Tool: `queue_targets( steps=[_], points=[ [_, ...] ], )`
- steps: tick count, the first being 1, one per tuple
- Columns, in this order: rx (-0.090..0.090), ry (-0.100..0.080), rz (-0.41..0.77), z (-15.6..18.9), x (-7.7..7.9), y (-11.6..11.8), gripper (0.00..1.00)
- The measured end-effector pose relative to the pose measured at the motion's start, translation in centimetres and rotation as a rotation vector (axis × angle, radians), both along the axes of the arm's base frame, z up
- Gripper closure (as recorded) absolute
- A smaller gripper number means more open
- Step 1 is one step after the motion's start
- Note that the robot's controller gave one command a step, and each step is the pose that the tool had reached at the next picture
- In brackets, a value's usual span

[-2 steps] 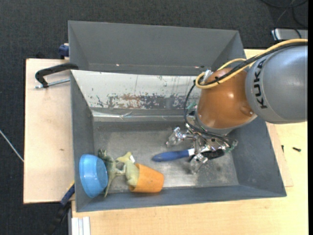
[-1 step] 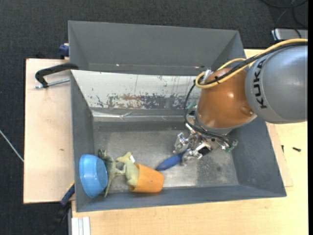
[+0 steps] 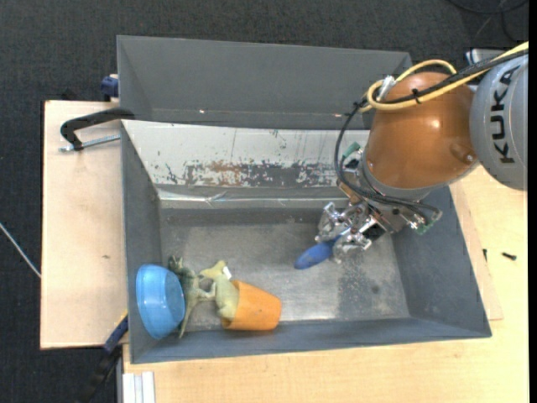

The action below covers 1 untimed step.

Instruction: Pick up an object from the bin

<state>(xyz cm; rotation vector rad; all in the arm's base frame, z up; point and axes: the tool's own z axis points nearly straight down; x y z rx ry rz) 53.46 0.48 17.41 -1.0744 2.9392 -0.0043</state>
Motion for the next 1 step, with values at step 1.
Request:
queue_targets(
  steps=[1],
  points=[
    [0.001, -0.001, -0.034, 7.21, 0.47, 0.16, 1.0]
  ],
)
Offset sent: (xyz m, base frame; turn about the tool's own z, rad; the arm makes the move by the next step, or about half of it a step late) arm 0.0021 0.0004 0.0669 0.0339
